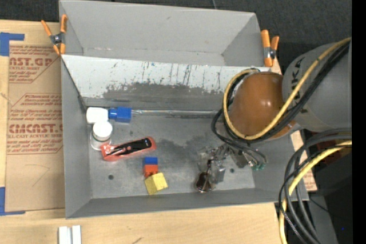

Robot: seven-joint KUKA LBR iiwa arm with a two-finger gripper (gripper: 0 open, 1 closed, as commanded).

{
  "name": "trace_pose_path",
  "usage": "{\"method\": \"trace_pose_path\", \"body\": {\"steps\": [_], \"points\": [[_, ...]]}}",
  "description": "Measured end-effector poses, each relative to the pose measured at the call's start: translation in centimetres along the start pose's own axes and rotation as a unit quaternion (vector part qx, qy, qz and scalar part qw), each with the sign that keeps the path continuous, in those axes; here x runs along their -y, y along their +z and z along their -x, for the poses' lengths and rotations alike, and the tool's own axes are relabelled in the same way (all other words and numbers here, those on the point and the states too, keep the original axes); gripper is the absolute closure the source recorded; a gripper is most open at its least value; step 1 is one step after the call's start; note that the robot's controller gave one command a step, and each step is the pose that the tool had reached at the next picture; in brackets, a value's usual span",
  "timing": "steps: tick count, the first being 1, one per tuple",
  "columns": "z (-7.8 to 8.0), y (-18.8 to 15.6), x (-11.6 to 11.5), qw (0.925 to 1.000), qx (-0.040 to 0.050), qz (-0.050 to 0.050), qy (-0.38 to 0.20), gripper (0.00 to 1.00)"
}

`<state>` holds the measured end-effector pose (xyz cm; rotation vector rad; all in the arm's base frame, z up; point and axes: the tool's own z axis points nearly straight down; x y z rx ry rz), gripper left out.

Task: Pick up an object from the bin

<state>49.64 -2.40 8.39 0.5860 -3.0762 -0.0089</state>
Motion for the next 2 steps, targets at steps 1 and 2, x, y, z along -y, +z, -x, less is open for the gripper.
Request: {"method": "trace_pose_path", "body": {"steps": [1, 2], "points": [[0.0, 0.0, 0.0, 1.0, 0.0, 0.0, 0.0, 1.0], [-0.6, -5.0, 0.7, 1.0, -0.0028, 0.002, -0.007, 1.0]]}}
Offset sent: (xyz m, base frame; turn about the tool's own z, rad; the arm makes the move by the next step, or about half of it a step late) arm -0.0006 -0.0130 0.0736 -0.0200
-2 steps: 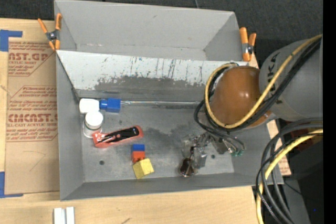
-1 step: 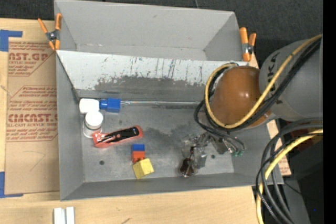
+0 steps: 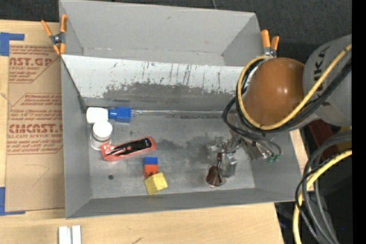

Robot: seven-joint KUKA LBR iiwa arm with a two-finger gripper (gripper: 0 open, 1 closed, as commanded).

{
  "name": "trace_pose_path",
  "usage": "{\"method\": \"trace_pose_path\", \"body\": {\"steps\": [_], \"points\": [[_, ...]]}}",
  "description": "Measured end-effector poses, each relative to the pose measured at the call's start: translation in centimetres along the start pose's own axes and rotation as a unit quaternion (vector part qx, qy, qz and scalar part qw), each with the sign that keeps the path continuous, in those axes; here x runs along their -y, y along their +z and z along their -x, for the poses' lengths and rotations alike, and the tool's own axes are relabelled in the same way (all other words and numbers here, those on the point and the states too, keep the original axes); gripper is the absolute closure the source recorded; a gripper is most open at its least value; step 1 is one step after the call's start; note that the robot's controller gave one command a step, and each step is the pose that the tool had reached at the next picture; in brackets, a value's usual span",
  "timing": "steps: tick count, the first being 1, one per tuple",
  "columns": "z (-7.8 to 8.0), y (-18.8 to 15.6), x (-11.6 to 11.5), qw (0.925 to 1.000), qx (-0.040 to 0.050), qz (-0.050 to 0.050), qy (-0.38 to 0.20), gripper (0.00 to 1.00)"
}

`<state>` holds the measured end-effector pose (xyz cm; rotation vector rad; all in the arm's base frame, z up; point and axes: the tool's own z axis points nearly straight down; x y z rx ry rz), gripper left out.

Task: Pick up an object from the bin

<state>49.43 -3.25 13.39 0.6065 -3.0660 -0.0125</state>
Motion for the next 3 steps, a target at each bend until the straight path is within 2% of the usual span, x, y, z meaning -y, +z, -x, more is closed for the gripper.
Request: {"method": "trace_pose_path", "body": {"steps": [1, 2, 3], "points": [[0.2, -1.2, 0.6, 1.0, 0.0077, -0.004, 0.002, 1.0], [-0.6, -0.5, 0.5, 1.0, -0.0011, 0.001, 0.007, 1.0], [-0.9, -5.1, 0.9, 0.9999, 0.0, 0.0, 0.014, 1.0]]}}
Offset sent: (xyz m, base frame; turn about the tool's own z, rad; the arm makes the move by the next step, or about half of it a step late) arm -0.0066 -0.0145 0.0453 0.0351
